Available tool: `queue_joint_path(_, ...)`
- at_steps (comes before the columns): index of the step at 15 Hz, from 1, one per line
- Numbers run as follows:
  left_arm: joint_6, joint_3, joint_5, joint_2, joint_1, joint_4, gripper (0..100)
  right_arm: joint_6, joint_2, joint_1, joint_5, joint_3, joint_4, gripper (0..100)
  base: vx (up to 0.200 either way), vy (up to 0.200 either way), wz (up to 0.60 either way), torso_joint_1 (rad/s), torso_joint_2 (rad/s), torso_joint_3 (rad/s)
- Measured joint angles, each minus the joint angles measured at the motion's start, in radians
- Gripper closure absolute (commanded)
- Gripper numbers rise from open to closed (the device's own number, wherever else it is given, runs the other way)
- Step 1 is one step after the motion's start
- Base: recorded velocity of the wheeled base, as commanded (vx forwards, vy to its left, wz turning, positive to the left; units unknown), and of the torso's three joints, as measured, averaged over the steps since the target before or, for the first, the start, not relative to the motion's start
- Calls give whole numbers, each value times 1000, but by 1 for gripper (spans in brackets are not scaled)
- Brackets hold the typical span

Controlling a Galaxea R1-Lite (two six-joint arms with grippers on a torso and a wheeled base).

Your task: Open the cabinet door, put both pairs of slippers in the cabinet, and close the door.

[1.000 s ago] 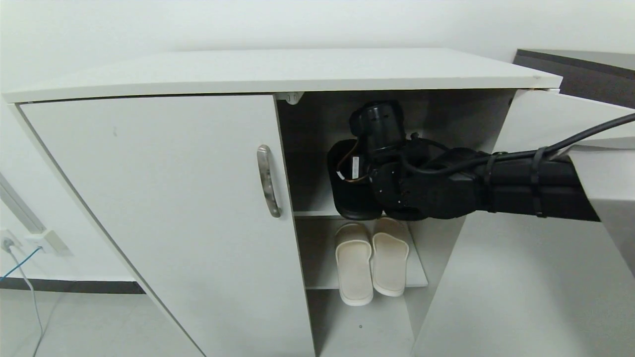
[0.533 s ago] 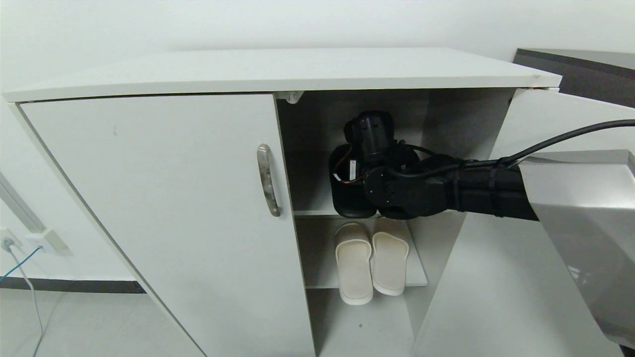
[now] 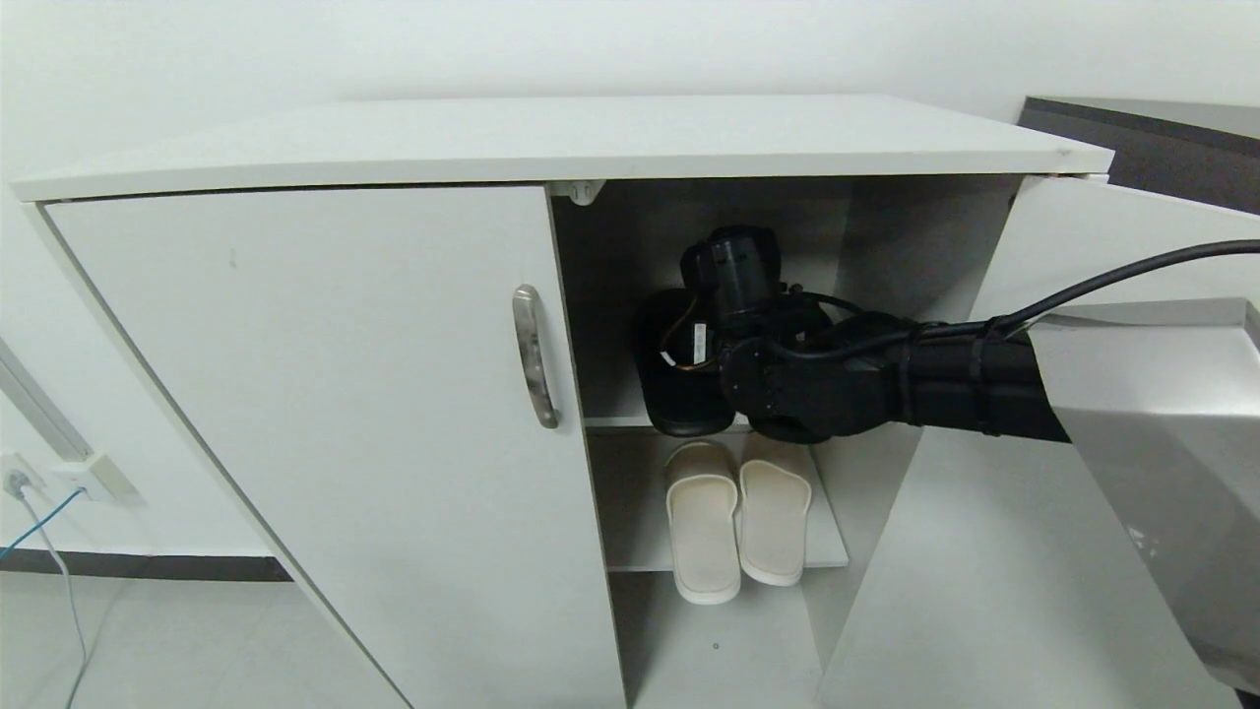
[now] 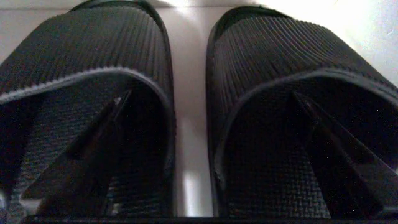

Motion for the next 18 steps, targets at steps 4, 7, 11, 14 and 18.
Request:
queue_joint_path(4,1,0,-1,0,0,0,100,9,-66,37,-7,117,-19,0,0,0,0,0,0,0)
queue_joint_path(7,2,0,-1,0,0,0,100,8,-143,67,-30,271,-109,0,0,0,0,0,0,0)
queue_joint_path(11,1,0,-1,0,0,0,100,9,-235,96,-38,404,-170,0,0,0,0,0,0,0)
queue_joint_path(14,1,0,-1,0,0,0,100,11,-315,134,-36,514,-213,0,0,0,0,0,0,0)
queue_joint_path(18,-1,0,-1,0,0,0,100,9,-449,211,-34,712,-294,0,0,0,0,0,0,0)
